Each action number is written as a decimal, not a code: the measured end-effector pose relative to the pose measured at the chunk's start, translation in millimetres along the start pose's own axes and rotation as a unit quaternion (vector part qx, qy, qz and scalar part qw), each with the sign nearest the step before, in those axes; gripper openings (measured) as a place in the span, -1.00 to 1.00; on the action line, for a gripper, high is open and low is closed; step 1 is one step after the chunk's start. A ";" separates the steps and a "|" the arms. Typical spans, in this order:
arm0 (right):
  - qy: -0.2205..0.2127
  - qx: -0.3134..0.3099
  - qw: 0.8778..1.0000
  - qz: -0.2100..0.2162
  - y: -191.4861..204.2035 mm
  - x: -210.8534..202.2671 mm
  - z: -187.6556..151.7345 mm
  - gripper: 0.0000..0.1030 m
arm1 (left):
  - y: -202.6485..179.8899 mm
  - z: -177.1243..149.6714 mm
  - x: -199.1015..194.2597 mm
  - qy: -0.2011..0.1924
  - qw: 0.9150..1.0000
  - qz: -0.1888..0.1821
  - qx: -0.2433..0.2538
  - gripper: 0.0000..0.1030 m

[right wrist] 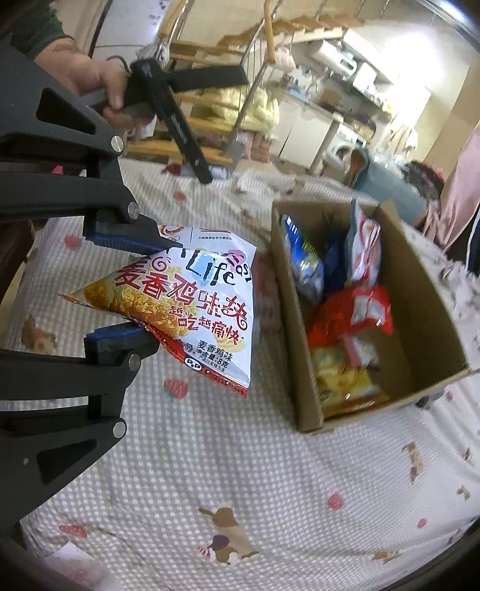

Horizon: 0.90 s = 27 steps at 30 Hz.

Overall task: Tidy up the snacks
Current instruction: 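Carry the rice cake bar and yellow-red bag into the box and open both grippers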

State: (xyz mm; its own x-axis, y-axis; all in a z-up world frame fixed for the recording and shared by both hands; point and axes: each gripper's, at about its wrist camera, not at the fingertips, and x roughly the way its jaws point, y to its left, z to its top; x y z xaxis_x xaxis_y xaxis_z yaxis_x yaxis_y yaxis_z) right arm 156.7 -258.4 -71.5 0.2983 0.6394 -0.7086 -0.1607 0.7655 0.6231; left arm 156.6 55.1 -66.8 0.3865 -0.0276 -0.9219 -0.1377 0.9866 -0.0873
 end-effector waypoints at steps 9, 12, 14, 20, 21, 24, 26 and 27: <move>-0.051 -0.010 0.999 0.015 10.4 -16.6 21.0 -0.34 | -2.1 11.8 -25.1 -0.053 0.999 0.000 0.002 -0.47; -0.081 -0.005 0.997 0.005 6.9 -24.8 36.2 -0.33 | -3.6 20.5 -32.5 -0.067 0.998 0.002 -0.001 -0.47; -0.102 0.003 0.995 0.002 2.5 -30.1 45.4 -0.33 | -5.7 28.5 -35.9 -0.073 0.997 0.000 -0.001 -0.47; -0.116 0.009 0.993 -0.017 -4.0 -25.8 69.1 -0.34 | -21.9 52.4 -38.7 -0.085 0.996 -0.009 0.013 -0.47; -0.115 0.006 0.993 -0.022 -3.8 -21.8 75.2 -0.33 | -26.2 56.4 -38.5 -0.087 0.996 -0.011 0.018 -0.47; -0.116 -0.002 0.993 -0.036 -3.6 -16.6 87.3 -0.33 | -43.2 69.7 -37.1 -0.093 0.995 -0.017 0.035 -0.47; -0.117 -0.007 0.992 -0.041 -3.6 -12.5 98.6 -0.33 | -53.4 76.2 -35.5 -0.095 0.994 -0.022 0.044 -0.47; -0.117 -0.008 0.992 -0.044 -3.9 -10.1 104.1 -0.34 | -59.3 80.1 -33.6 -0.096 0.994 -0.023 0.049 -0.47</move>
State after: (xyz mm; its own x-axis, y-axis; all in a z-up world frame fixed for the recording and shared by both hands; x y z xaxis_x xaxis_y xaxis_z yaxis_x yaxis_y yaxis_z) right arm 252.3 -275.4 -32.3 0.5220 0.5379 -0.6619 -0.1394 0.8194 0.5560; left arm 224.9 10.4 -0.4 0.5593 -0.0504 -0.8274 -0.0309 0.9962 -0.0816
